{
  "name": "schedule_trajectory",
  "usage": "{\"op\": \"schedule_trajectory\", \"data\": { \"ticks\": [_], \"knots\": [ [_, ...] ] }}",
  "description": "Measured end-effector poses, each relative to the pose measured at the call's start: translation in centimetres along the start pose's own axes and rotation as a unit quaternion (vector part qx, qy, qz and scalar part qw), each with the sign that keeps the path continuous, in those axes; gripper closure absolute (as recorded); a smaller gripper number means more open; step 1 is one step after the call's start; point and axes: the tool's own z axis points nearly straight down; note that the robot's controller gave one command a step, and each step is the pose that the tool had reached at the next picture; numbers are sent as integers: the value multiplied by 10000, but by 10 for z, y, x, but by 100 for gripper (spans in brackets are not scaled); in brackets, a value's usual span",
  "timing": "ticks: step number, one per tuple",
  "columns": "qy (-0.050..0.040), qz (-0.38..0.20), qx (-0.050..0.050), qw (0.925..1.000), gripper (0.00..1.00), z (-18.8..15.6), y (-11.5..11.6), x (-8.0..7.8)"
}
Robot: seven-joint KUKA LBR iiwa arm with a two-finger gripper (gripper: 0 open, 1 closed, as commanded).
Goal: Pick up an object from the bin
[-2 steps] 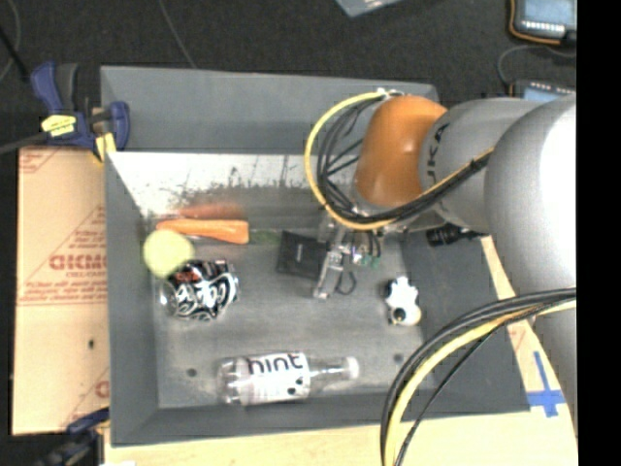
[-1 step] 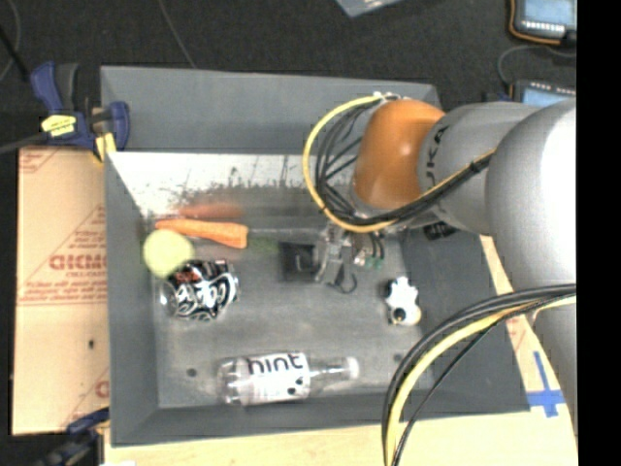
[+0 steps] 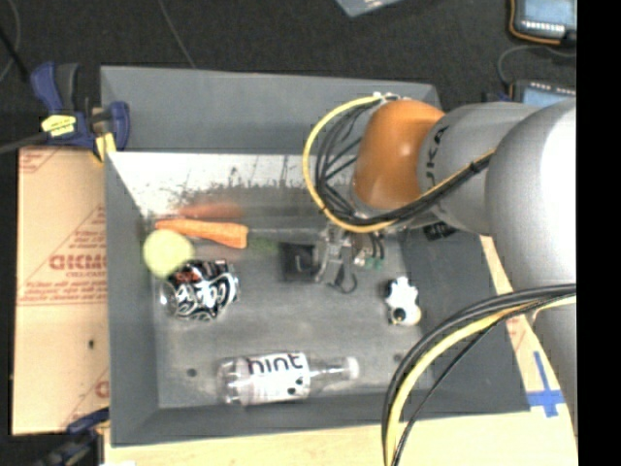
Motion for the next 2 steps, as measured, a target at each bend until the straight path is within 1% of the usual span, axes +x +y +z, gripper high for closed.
{"op": "schedule_trajectory", "data": {
  "ticks": [1,2],
  "knots": [
    [-2,-1,1,10000,100,-1,0,0],
    [29,-3,6,10000,100,-8,-1,2]
  ]
}}
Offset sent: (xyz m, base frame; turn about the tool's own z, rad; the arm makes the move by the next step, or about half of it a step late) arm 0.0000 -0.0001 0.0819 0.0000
